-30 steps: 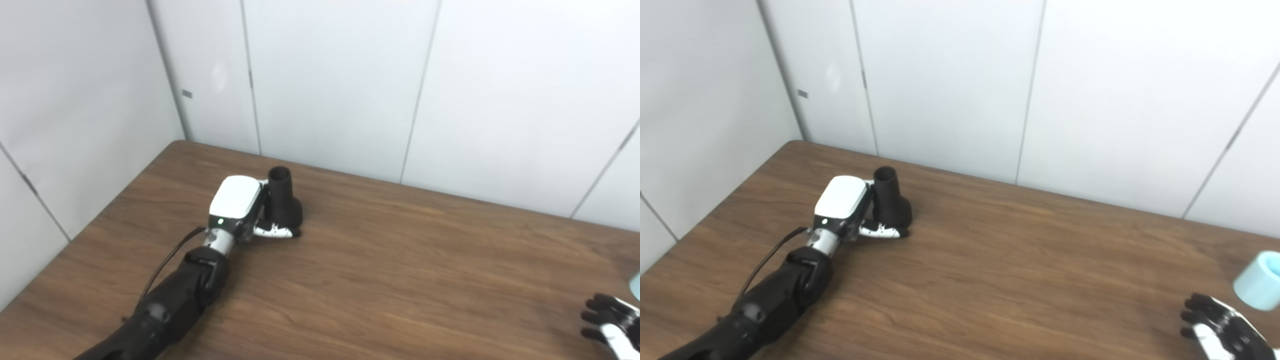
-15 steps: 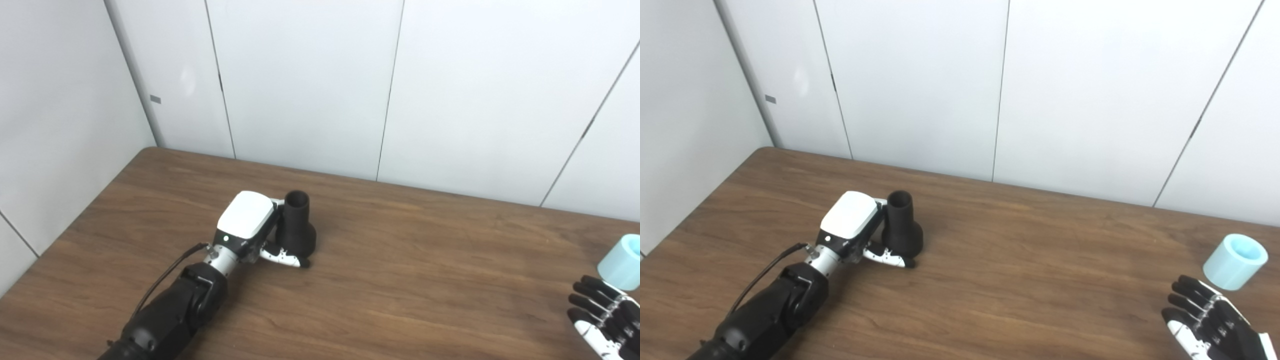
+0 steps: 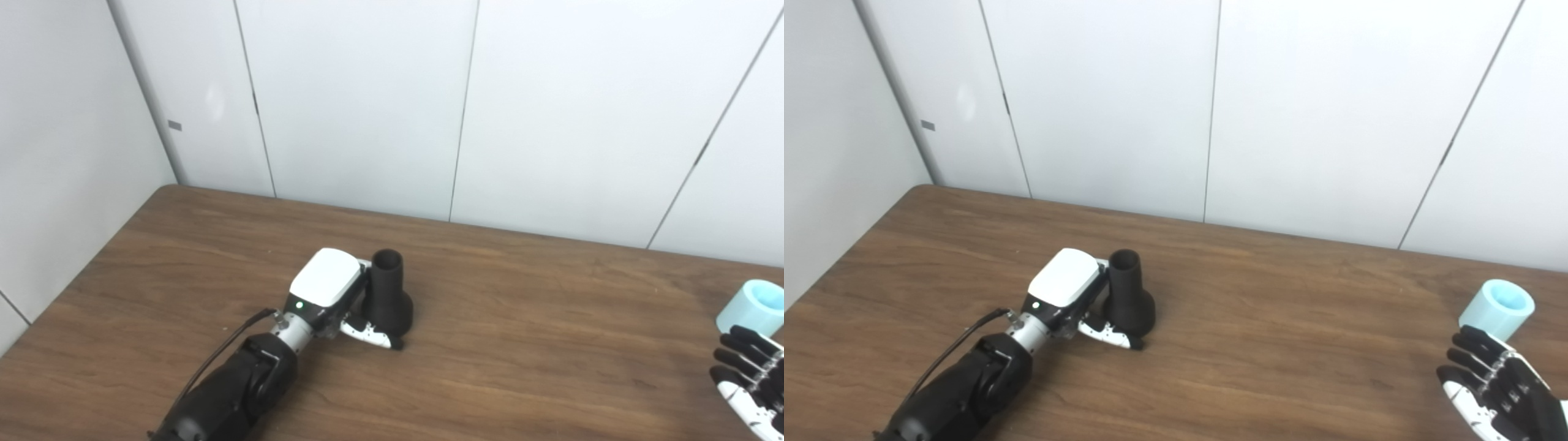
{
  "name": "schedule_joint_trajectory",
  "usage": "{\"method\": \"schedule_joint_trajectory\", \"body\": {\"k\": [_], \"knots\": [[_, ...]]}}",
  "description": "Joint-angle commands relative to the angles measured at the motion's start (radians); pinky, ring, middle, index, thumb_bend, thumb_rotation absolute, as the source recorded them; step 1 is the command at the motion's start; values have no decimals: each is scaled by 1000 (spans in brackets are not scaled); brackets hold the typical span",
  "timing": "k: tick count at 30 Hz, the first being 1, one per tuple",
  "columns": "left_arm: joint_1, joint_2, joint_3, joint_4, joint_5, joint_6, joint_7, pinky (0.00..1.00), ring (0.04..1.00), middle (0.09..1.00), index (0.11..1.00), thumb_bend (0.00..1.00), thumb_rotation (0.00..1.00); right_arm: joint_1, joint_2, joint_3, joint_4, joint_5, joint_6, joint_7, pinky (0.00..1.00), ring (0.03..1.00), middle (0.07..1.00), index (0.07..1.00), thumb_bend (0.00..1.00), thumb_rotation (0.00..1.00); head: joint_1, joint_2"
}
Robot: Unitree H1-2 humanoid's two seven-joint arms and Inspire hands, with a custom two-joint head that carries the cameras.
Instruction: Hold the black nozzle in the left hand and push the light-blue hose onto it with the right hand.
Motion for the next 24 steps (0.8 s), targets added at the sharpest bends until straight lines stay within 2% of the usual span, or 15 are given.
{"method": "schedule_joint_trajectory", "body": {"k": [1, 3, 5, 6, 9, 13, 15, 18, 23, 24], "knots": [[0, -5, -22, -19, 20, -25, -36, 145, 214, 472, 481, 526, 0, -16, -12, -15, -55, -11, -9, -16, 672, 730, 747, 719, 166, 0, -9, 1], [1, -15, -32, -17, 28, -38, -27, 157, 225, 413, 494, 520, 0, -18, -3, -21, -73, -15, 5, -31, 686, 738, 748, 716, 166, 0, -29, 0], [2, -21, -40, -10, 33, -60, -8, 151, 216, 395, 492, 519, 0, -19, 6, -28, -88, -21, 12, -48, 685, 735, 745, 713, 167, 0, -51, 0], [5, -25, -44, -6, 32, -74, 3, 132, 193, 440, 485, 523, 0, -20, 11, -34, -95, -27, 12, -61, 668, 723, 739, 710, 171, 0, -68, 2], [14, -27, -46, -8, 27, -102, 18, 105, 160, 468, 480, 526, 0, -23, 26, -48, -116, -51, 11, -92, 634, 703, 726, 699, 171, 0, -97, 8], [28, -33, -43, -45, 13, -112, -28, 118, 175, 471, 480, 526, 0, -44, 45, -86, -131, -77, -10, -148, 567, 659, 684, 668, 215, 0, -108, 16], [30, -37, -46, -54, 13, -125, -37, 129, 189, 471, 480, 526, 0, -58, 51, -102, -134, -107, -23, -178, 540, 638, 666, 646, 268, 0, -131, 19], [23, -44, -57, -36, 14, -171, -18, 144, 207, 472, 480, 525, 0, -77, 55, -119, -123, -170, -47, -228, 532, 630, 656, 628, 355, 83, -160, 21], [11, -76, -67, 4, 8, -224, -3, 136, 196, 471, 479, 525, 0, -104, 49, -117, -85, -290, -74, -282, 573, 679, 695, 670, 512, 185, -179, 18], [9, -81, -67, 16, 10, -234, 4, 129, 187, 471, 479, 525, 0, -108, 49, -114, -80, -305, -79, -288, 581, 689, 701, 680, 537, 181, -181, 18]]}}
